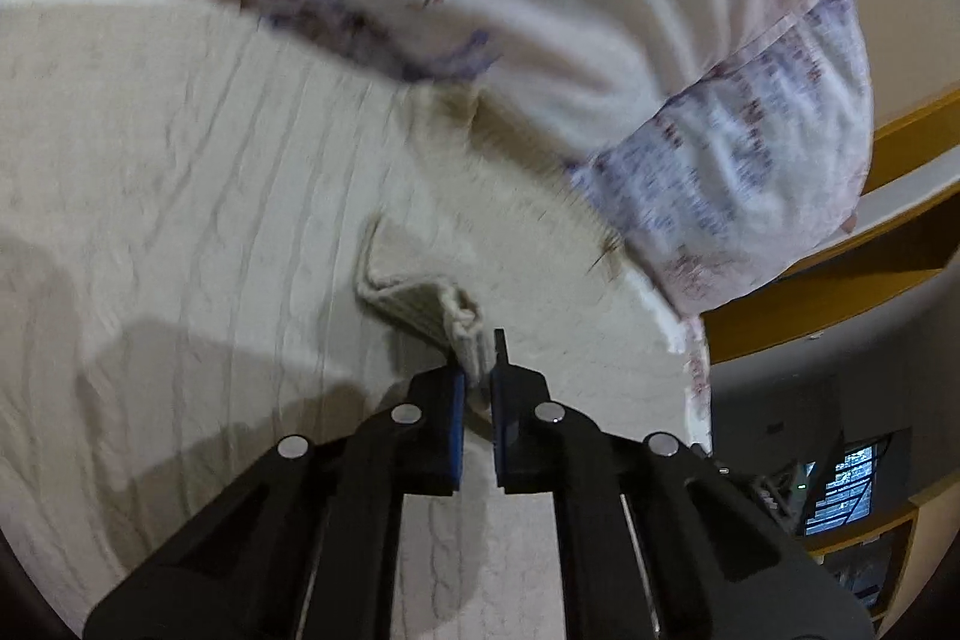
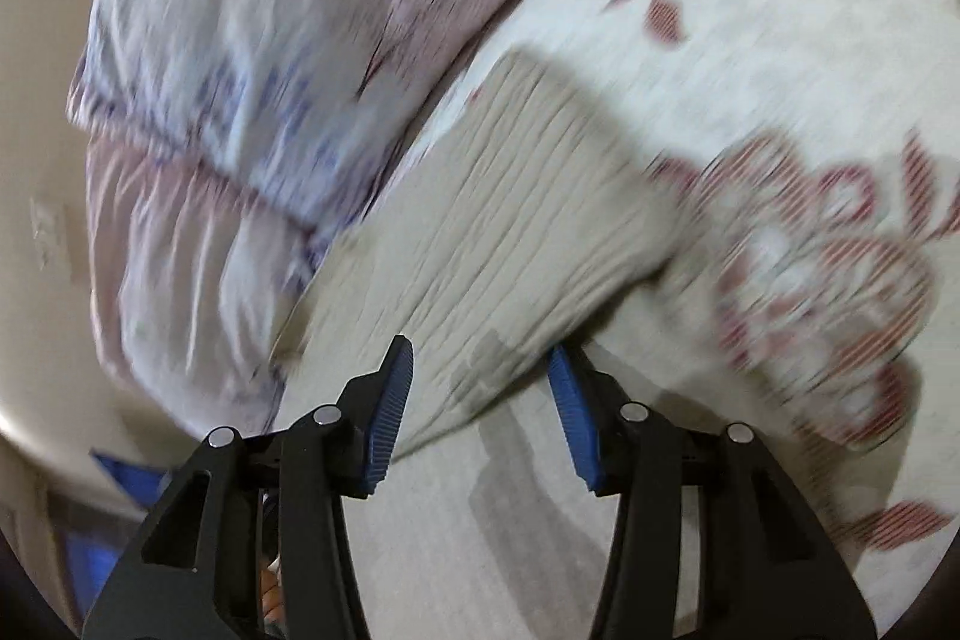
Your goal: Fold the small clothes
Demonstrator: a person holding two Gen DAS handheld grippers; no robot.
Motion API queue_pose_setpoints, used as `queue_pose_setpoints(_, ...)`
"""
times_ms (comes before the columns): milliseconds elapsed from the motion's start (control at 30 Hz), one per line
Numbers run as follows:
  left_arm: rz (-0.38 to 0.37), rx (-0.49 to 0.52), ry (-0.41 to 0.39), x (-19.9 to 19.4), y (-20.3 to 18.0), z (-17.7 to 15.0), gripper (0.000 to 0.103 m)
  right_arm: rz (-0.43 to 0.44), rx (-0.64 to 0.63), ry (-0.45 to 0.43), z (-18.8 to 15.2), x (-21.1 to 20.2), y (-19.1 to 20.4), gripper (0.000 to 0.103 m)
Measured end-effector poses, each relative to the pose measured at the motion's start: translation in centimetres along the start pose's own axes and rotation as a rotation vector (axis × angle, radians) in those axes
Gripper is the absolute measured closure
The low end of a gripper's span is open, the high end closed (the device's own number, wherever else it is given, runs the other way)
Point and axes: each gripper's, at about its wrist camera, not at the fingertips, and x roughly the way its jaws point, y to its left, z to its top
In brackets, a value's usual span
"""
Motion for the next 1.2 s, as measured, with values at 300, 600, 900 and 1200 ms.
queue_pose_setpoints(300,0.155,0.077,-0.028,-1.8,2.0,-0.4,0.096,-0.157,-0.092,-0.099,-0.6,0.2,-0.1,0.095)
queue_pose_setpoints(600,0.215,0.135,-0.052,-2.7,1.8,-1.1,0.061,-0.345,-0.299,-0.095,-2.7,-1.3,3.9,0.069)
queue_pose_setpoints(900,0.131,-0.004,-0.215,-13.1,6.5,-2.4,0.046,-0.233,-0.694,0.025,-8.1,2.9,13.7,0.069)
queue_pose_setpoints(1200,0.242,-0.263,-0.398,-23.0,15.8,-4.0,0.047,-0.289,-0.958,0.199,-14.6,12.9,18.3,0.068)
